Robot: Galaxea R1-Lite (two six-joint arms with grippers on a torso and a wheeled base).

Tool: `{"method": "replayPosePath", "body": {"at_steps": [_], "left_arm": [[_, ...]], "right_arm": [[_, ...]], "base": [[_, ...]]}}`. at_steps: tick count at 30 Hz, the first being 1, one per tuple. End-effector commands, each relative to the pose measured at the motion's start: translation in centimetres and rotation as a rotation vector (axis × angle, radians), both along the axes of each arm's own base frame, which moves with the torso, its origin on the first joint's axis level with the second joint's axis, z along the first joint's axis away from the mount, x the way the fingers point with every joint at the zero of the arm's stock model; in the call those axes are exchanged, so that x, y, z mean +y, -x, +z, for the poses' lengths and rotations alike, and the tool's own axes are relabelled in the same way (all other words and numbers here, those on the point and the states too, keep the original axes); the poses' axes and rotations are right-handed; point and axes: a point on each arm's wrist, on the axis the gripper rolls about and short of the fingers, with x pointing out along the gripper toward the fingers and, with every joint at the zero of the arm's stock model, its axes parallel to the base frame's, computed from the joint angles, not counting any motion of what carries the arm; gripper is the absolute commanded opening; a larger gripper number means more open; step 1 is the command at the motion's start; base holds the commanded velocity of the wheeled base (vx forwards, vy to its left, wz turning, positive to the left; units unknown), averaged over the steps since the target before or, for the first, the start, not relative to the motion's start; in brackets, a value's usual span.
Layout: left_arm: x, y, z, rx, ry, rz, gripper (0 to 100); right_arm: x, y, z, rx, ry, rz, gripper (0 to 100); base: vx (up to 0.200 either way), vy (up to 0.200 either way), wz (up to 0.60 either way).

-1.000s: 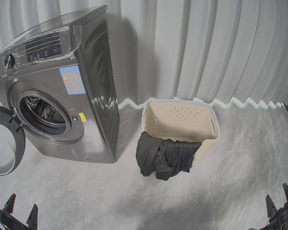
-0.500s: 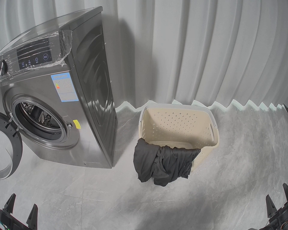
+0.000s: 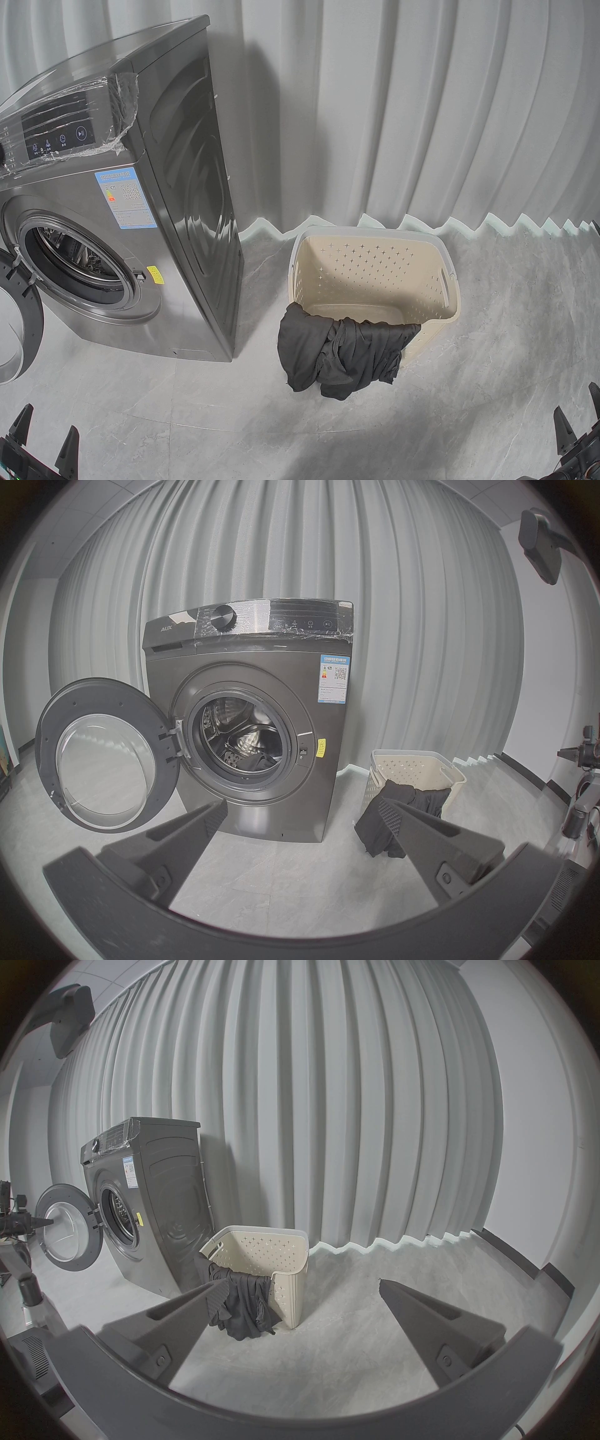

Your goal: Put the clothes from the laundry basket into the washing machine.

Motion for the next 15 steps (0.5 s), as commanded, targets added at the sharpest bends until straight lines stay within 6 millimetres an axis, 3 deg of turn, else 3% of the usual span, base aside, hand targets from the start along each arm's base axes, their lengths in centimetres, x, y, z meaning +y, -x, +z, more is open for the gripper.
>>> {"method": "replayPosePath", "body": {"at_steps": [1, 2, 4, 6, 10, 15], "left_arm": [[0.0, 0.0, -0.4, 0.002, -0.001, 0.000, 100], [0.0, 0.0, -0.4, 0.002, -0.001, 0.000, 100], [0.0, 0.0, -0.4, 0.002, -0.001, 0.000, 100], [0.0, 0.0, -0.4, 0.002, -0.001, 0.000, 100], [0.0, 0.0, -0.4, 0.002, -0.001, 0.000, 100], [0.0, 0.0, -0.4, 0.002, -0.002, 0.002, 100]], "right_arm": [[0.0, 0.1, 0.0, -0.028, -0.002, -0.001, 100], [0.0, 0.1, 0.0, -0.028, -0.002, -0.001, 100], [0.0, 1.8, 5.2, -0.228, -0.019, 0.006, 100], [0.0, 1.9, 7.5, -0.206, -0.029, 0.022, 100], [0.1, 0.7, 8.3, -0.063, -0.046, 0.133, 100], [0.4, -3.8, 9.0, 0.193, -0.073, 0.223, 100]], "base": [[0.000, 0.000, 0.00], [0.000, 0.000, 0.00], [0.000, 0.000, 0.00], [0.000, 0.000, 0.00], [0.000, 0.000, 0.00], [0.000, -0.200, 0.00]]}}
